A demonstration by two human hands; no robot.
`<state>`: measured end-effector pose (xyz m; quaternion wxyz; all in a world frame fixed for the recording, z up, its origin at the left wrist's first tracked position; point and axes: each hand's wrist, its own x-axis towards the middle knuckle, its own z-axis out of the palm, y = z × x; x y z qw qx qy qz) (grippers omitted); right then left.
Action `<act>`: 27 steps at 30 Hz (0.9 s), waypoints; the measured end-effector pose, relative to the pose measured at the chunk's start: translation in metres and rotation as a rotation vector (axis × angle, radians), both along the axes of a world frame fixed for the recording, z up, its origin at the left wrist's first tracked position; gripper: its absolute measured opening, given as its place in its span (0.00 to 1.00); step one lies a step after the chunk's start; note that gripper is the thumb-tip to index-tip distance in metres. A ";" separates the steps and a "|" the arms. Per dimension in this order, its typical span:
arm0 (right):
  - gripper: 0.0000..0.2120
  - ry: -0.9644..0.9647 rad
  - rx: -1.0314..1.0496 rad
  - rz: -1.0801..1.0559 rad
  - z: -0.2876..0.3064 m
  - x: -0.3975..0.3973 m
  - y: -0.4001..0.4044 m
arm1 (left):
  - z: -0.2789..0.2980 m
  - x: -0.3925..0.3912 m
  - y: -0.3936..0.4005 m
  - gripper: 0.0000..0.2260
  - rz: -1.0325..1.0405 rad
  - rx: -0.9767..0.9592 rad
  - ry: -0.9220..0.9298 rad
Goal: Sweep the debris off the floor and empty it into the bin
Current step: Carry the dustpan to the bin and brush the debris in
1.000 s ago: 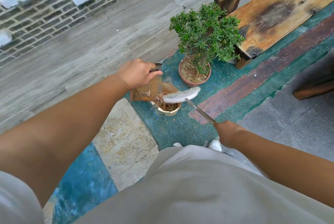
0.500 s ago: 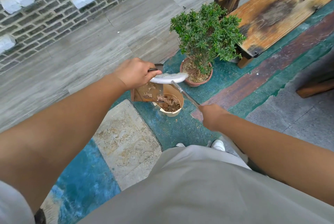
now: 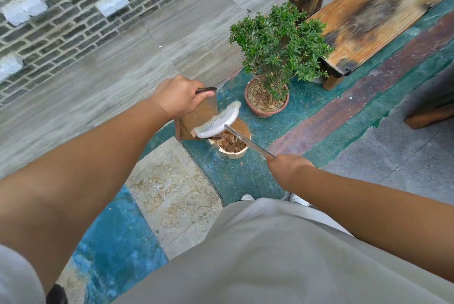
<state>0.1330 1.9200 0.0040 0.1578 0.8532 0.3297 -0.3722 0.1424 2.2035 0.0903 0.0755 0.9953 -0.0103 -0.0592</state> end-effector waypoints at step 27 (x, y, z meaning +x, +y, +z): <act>0.29 0.103 0.074 -0.204 0.009 0.019 -0.032 | 0.008 0.004 -0.006 0.21 -0.058 0.033 -0.017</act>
